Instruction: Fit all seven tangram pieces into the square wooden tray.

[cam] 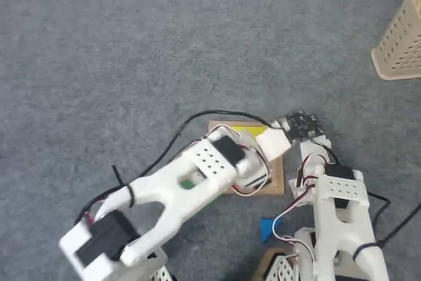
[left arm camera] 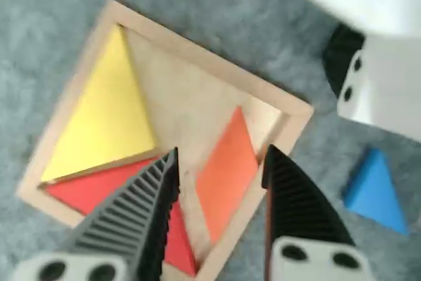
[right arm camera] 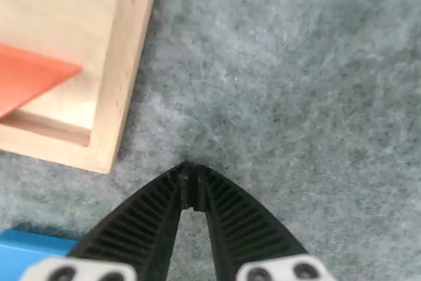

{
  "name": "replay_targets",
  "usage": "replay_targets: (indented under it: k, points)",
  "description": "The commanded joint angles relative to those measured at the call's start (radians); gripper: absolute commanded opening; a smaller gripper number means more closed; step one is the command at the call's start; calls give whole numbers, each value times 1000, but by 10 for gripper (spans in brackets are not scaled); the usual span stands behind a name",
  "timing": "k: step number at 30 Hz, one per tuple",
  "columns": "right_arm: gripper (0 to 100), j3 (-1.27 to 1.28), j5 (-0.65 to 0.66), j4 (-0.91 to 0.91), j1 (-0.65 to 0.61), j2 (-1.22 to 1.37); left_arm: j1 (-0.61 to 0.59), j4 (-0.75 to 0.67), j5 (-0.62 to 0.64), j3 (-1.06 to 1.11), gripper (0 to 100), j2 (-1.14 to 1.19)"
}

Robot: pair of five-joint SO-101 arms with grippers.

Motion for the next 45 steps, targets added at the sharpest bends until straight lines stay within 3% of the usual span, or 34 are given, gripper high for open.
replay_targets:
  k: [1, 17, 22, 34, 45]
  points:
    - [6, 0, -3, -18, -13, -19, 21, -12, -6, -76, 202, 89]
    - [6, 0, -3, -18, -13, -19, -21, -8, -78, -93, 200, 161]
    - [6, 0, -3, -18, -13, -19, -21, 52, -112, -94, 156, 152]
    - [6, 0, -3, -18, -13, -19, 2, 127, -104, -194, 155, 150]
    - [6, 0, -3, -18, -13, -19, 6, -2, -69, -216, 152, 295]
